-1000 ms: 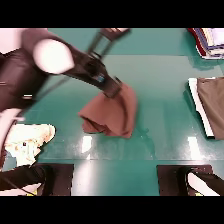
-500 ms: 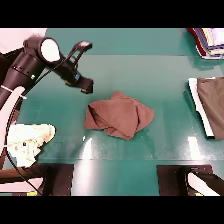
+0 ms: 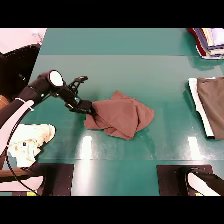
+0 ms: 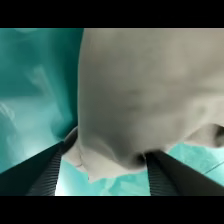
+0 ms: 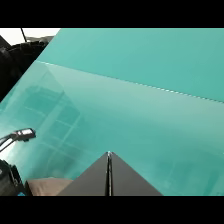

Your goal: Fold the shirts.

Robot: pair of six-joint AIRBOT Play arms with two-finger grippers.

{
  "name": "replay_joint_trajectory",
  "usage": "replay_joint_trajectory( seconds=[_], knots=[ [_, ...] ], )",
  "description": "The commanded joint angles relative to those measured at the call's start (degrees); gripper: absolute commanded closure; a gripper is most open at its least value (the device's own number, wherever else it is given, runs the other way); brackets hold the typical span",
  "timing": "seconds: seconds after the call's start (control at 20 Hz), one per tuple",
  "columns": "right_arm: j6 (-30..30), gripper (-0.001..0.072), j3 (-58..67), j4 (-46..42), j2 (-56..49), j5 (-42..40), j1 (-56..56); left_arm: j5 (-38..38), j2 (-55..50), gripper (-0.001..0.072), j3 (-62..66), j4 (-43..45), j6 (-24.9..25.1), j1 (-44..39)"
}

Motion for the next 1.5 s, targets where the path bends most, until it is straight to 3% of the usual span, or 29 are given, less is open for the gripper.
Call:
replay_joint_trajectory(
  seconds=[0.0, 0.05, 0.1, 0.3, 0.45, 0.5, 0.55, 0.6, 0.8, 0.95, 1.1, 1.2, 1.45],
  knots=[
    [0.0, 0.0696, 0.0, -0.2, -0.3, 0.9, 0.0, 4.5, -0.1, 0.0259, -4.6, -1.4, 0.4, 0.2],
    [0.0, 0.0696, 0.0, -0.4, -0.8, 2.8, 0.0, 5.4, -0.1, 0.0519, -4.6, 0.1, 0.3, 0.2],
    [0.3, 0.0696, 0.0, -1.7, -1.5, 5.8, 0.0, 6.4, 0.0, 0.0681, -4.3, 2.0, 0.3, 0.2],
    [3.5, 0.0696, -1.3, -12.0, -7.3, 20.5, 0.0, 4.8, 0.0, 0.0685, 2.3, 10.3, -1.5, 1.6],
    [4.0, 0.0694, -14.3, -12.4, -8.5, 16.8, 0.0, 4.0, 0.0, 0.0685, 7.6, 13.6, -1.4, 1.6],
    [4.0, 0.0634, -21.1, -11.8, -8.5, 14.6, 0.3, 4.0, 0.0, 0.0684, 8.6, 13.5, -1.4, 1.6],
    [4.0, 0.0325, -28.5, -11.1, -8.5, 11.9, 0.9, 4.0, 0.0, 0.0684, 9.0, 13.6, -1.3, 1.6],
    [3.9, 0.0172, -35.6, -10.3, -8.6, 8.7, 1.7, 4.3, 0.0, 0.0684, 9.0, 13.6, -1.2, 1.6],
    [0.9, 0.0188, -55.8, -0.5, -13.2, -3.8, 7.8, 5.1, 0.0, 0.0684, 9.0, 13.3, -1.2, 1.6],
    [-2.8, 0.0233, -58.2, 7.0, -18.4, -10.9, 13.4, 5.1, 0.0, 0.0684, 9.0, 13.3, -1.2, 1.6],
    [-2.8, 0.0295, -54.6, 7.2, -21.4, -14.1, 17.3, 5.0, 0.0, 0.0684, 9.0, 13.3, -1.2, 1.6],
    [-3.2, 0.0675, -51.0, 5.6, -22.2, -14.0, 18.9, 4.7, 0.0, 0.0684, 9.0, 13.3, -1.2, 1.6],
    [-1.5, 0.0698, -38.4, -2.0, -14.1, -8.7, 16.1, 5.1, 9.1, 0.0685, 13.4, 18.2, -1.6, 1.6]
  ],
)
